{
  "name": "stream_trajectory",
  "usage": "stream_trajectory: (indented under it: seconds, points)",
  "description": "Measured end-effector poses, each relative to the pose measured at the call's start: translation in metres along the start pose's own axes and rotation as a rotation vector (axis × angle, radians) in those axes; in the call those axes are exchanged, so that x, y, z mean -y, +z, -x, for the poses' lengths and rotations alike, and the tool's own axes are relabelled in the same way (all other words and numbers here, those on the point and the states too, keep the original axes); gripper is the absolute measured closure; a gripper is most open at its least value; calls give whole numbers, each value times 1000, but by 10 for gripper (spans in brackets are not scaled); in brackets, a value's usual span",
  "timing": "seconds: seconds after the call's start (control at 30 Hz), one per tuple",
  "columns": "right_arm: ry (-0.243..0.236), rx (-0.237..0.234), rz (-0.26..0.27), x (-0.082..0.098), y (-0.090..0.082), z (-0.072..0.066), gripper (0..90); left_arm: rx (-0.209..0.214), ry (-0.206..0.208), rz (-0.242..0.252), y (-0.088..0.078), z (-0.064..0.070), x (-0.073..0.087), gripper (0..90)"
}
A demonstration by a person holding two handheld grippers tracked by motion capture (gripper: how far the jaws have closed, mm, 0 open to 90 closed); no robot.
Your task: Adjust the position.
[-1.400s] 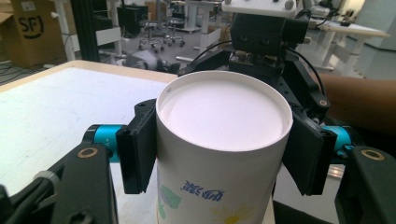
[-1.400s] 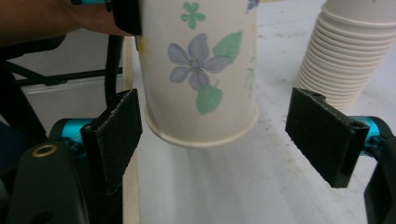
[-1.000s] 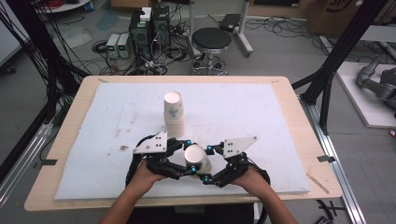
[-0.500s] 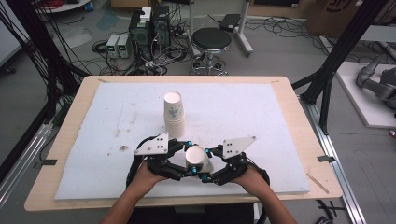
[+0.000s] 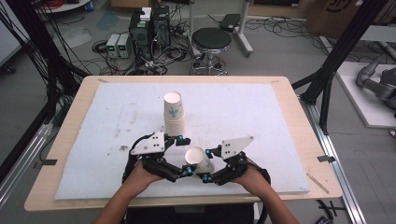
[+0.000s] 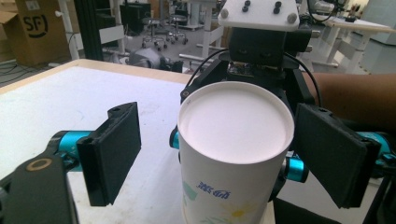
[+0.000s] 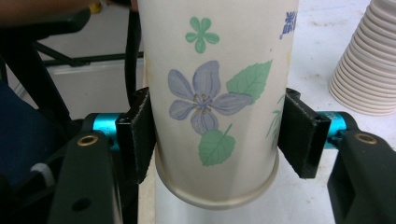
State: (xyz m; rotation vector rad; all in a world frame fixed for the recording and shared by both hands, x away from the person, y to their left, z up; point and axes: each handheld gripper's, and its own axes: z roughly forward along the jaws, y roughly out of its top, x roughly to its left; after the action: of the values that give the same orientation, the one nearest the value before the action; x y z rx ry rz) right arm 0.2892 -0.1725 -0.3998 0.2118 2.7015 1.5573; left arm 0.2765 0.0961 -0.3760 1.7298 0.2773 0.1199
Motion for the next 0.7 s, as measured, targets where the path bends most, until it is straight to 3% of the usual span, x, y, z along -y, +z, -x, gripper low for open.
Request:
stream_trajectory:
  seconds: [0.4,0.7]
  points:
    - [-92,29,-165,-18,3,5,363,17,25,-170,-13,-3,-12,161]
    - [-132,35,-244,-27,9,5,364,33,51,-293,-11,-4,-19,163]
